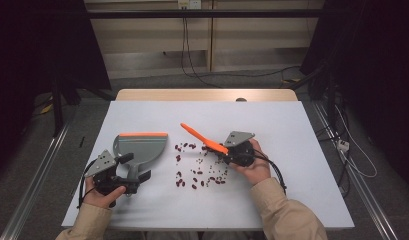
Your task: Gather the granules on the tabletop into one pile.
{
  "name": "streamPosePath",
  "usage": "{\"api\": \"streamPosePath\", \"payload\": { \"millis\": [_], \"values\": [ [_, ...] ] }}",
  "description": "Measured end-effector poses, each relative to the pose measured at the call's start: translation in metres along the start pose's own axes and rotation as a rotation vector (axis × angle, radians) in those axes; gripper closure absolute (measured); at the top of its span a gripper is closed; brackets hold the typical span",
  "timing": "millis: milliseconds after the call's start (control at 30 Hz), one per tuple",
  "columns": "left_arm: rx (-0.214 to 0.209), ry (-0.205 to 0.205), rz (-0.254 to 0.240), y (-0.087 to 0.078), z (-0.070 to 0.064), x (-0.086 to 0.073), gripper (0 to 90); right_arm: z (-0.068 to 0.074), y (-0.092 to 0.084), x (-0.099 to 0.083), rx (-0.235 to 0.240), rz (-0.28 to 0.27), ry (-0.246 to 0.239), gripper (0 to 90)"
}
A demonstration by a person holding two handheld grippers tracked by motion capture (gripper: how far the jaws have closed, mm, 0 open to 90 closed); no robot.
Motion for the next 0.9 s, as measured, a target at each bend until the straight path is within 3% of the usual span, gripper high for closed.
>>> {"api": "streamPosePath", "payload": {
  "millis": [667,900],
  "values": [
    [-0.002,0.008,0.004,0.001,-0.003,0.0,4.9,0.025,-0.013,0.001,0.04,-0.027,0.002,70.7],
    [-0.007,0.002,0.006,0.001,-0.003,0.0,4.8,0.011,-0.019,0.011,0.027,-0.094,0.061,71.3]
  ]
}}
Point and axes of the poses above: each handheld gripper's, and its own axes: y roughly forward along the jaws, x roughly out of its top, z roughly to its left, the point moved 10 cm from there along y, roughly forward along the jaws, and after that the axes turned 4 degrees about -y, right-handed, at the moved point
